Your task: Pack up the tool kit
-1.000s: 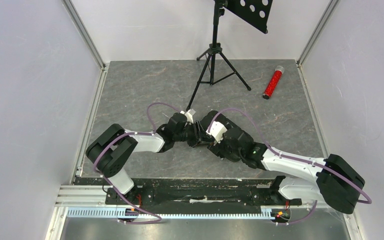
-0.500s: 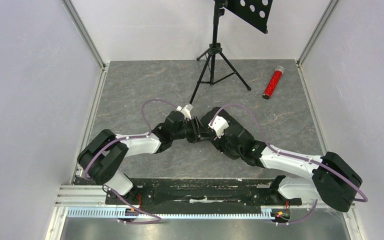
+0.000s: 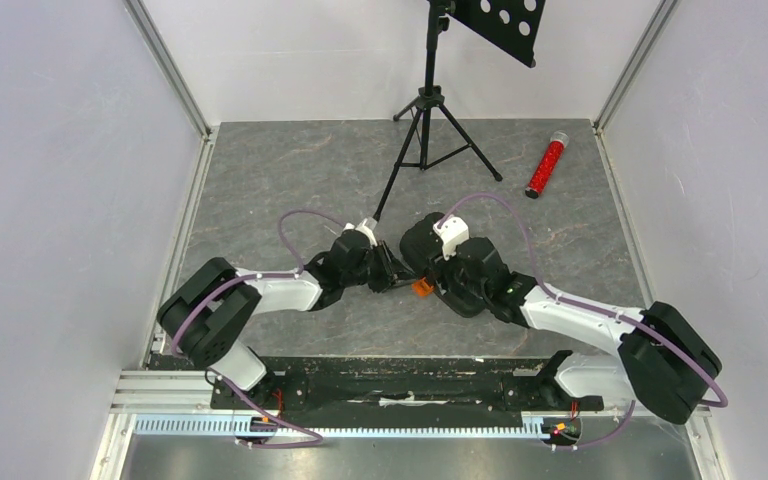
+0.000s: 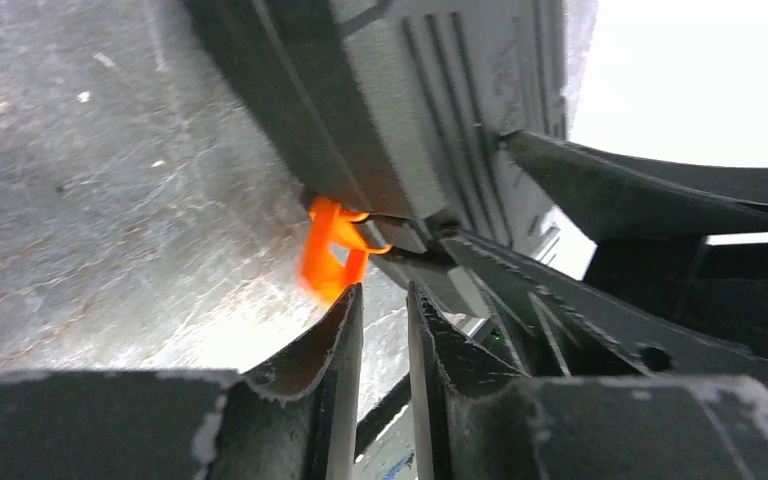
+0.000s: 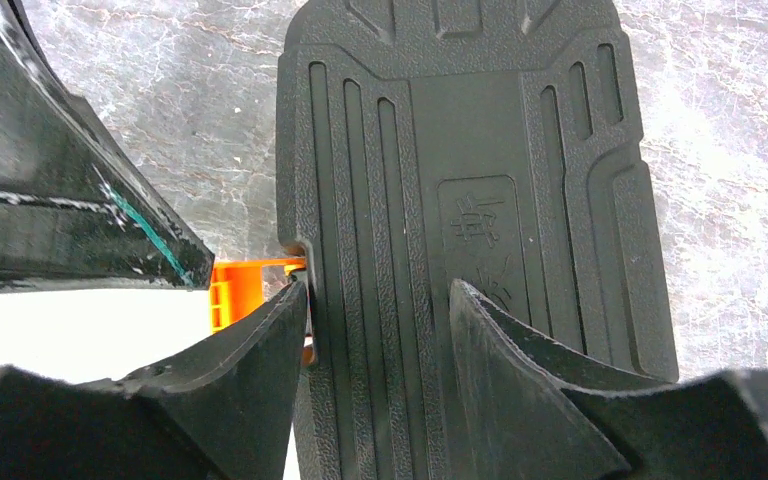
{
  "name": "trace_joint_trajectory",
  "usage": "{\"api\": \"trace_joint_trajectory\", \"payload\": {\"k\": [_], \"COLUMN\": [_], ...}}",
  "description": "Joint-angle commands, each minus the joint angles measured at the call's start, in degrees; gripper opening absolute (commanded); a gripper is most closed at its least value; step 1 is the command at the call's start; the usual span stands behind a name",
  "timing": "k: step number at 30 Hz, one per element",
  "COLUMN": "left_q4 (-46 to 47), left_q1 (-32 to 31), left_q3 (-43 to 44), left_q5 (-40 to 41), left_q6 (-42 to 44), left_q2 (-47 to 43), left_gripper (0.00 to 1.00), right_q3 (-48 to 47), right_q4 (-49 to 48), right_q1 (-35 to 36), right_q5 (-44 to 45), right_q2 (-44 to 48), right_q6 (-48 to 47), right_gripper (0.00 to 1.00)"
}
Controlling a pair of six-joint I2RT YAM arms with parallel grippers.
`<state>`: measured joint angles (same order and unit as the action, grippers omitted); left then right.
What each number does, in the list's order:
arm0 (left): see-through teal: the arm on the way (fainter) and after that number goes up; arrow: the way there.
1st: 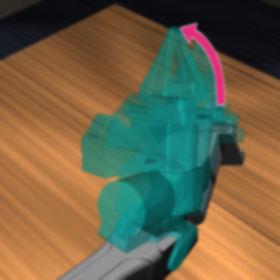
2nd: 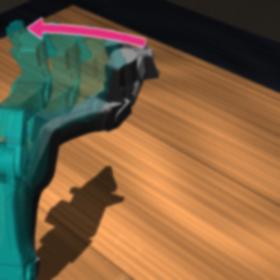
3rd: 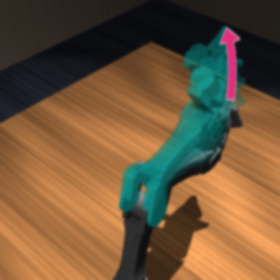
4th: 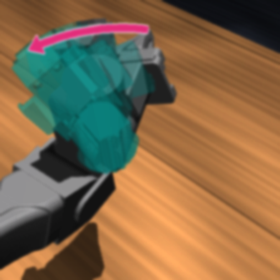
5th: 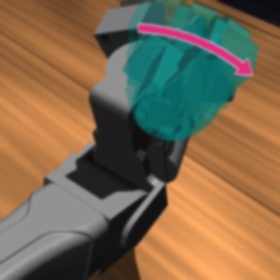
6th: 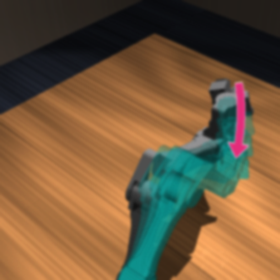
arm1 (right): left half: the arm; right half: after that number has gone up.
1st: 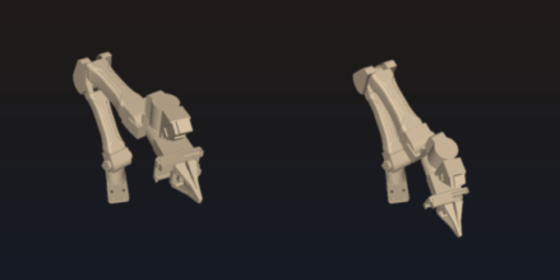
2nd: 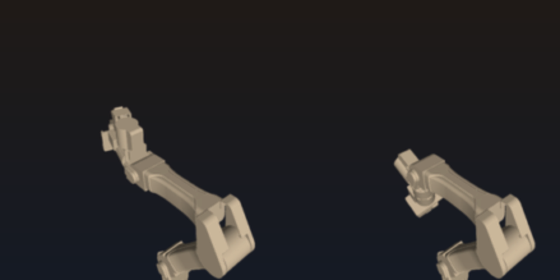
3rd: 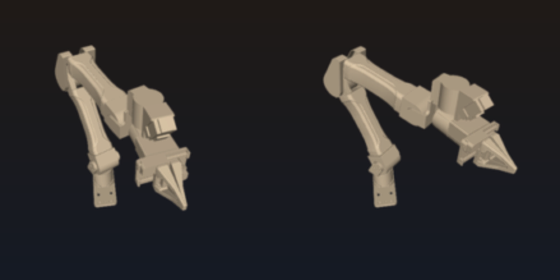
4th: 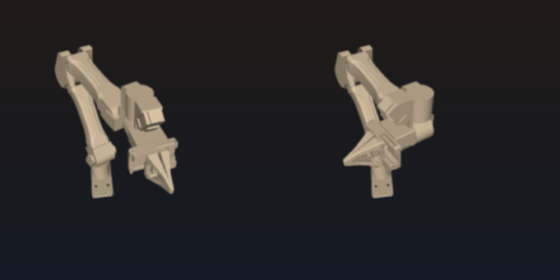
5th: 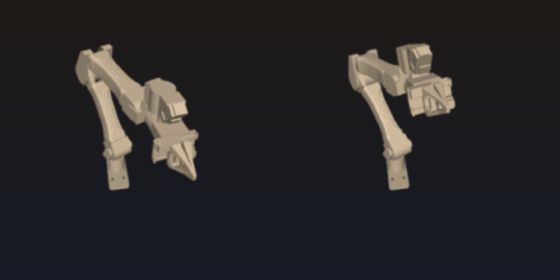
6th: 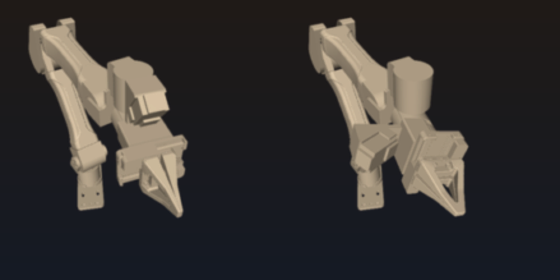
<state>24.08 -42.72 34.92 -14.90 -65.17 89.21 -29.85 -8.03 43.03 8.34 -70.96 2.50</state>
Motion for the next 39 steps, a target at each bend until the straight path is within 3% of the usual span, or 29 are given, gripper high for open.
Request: {"api": "trace_joint_trajectory", "payload": {"k": [1, 8, 12, 17, 27, 39], "left_q4": [-1.1, -3.1, -8.7, -9.0, -8.3, -10.9], "left_q1": [-0.5, -1.0, -1.0, -1.0, -1.0, -1.1], "left_q3": [0.4, 1.9, 3.2, 5.1, 10.1, 12.9], "left_q5": [1.8, 1.2, 4.8, 5.1, -4.1, -8.9], "left_q6": [-2.1, -1.0, 5.0, 13.9, 23.8, 26.8], "left_q2": [1.6, 3.9, 2.3, 4.4, 10.6, 13.9], "left_gripper": [0.28, 0.28, 0.39, 0.47, 0.48, 0.45], "right_q3": [0.8, 0.6, 0.0, -0.8, -0.9, -3.1], "right_q4": [6.4, 6.4, 6.5, 6.6, 6.1, 9.3], "right_q1": [-0.4, -0.7, -0.6, -0.6, -0.7, -3.3], "right_q5": [-1.5, -2.7, -3.4, -5.2, -6.9, -1.7], "right_q2": [-2.6, -3.9, -3.6, -4.3, -4.3, 1.4], "right_q6": [2.9, 2.6, 1.8, 1.0, 0.4, -4.0], "right_gripper": [0.56, 0.57, 0.6, 0.61, 0.64, 0.85]}}
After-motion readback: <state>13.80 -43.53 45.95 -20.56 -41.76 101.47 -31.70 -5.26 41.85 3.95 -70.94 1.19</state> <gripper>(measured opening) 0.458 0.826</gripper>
